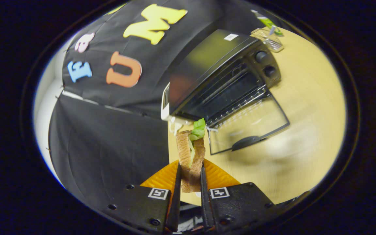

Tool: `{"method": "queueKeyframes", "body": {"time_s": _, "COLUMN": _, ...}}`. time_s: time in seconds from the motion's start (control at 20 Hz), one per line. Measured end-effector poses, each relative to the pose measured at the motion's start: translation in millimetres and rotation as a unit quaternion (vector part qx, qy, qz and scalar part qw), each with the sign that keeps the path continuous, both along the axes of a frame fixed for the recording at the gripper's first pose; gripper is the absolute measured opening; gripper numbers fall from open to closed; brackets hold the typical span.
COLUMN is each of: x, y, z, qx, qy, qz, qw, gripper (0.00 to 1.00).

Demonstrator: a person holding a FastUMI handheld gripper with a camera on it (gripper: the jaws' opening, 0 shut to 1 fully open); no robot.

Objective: Open the toaster oven, put the food inside, and close the toaster oven door.

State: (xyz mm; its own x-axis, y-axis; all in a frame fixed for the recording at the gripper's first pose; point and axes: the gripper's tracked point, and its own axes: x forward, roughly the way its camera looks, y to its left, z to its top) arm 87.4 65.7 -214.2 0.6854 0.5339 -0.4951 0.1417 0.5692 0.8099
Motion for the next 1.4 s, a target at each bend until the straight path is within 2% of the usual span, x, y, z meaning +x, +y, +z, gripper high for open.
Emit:
{"method": "queueKeyframes", "body": {"time_s": 0.15, "x": 35.1, "y": -25.9, "z": -11.4, "qx": 0.064, "qy": -0.019, "qz": -0.083, "qw": 0.994, "gripper": 0.33}}
{"method": "queueKeyframes", "body": {"time_s": 0.25, "x": 60.4, "y": -33.3, "z": -26.1, "qx": 0.088, "qy": -0.027, "qz": -0.122, "qw": 0.988, "gripper": 0.33}}
{"method": "queueKeyframes", "body": {"time_s": 0.45, "x": 107.9, "y": -52.4, "z": -35.2, "qx": 0.151, "qy": -0.068, "qz": -0.201, "qw": 0.965, "gripper": 0.33}}
{"method": "queueKeyframes", "body": {"time_s": 0.65, "x": 149.0, "y": -66.3, "z": -48.9, "qx": 0.194, "qy": -0.096, "qz": -0.267, "qw": 0.939, "gripper": 0.33}}
{"method": "queueKeyframes", "body": {"time_s": 0.85, "x": 183.5, "y": -62.7, "z": -65.2, "qx": 0.201, "qy": -0.099, "qz": -0.307, "qw": 0.925, "gripper": 0.33}}
{"method": "queueKeyframes", "body": {"time_s": 0.95, "x": 192.9, "y": -56.9, "z": -72.6, "qx": 0.198, "qy": -0.096, "qz": -0.308, "qw": 0.926, "gripper": 0.33}}
{"method": "queueKeyframes", "body": {"time_s": 1.1, "x": 196.0, "y": -46.3, "z": -82.9, "qx": 0.148, "qy": -0.090, "qz": -0.290, "qw": 0.941, "gripper": 0.41}}
{"method": "queueKeyframes", "body": {"time_s": 1.15, "x": 193.4, "y": -41.8, "z": -84.3, "qx": 0.124, "qy": -0.086, "qz": -0.277, "qw": 0.949, "gripper": 0.42}}
{"method": "queueKeyframes", "body": {"time_s": 1.3, "x": 185.8, "y": -25.0, "z": -92.7, "qx": 0.038, "qy": -0.071, "qz": -0.209, "qw": 0.975, "gripper": 0.58}}
{"method": "queueKeyframes", "body": {"time_s": 1.4, "x": 183.0, "y": -21.6, "z": -99.1, "qx": -0.021, "qy": -0.063, "qz": -0.179, "qw": 0.982, "gripper": 0.65}}
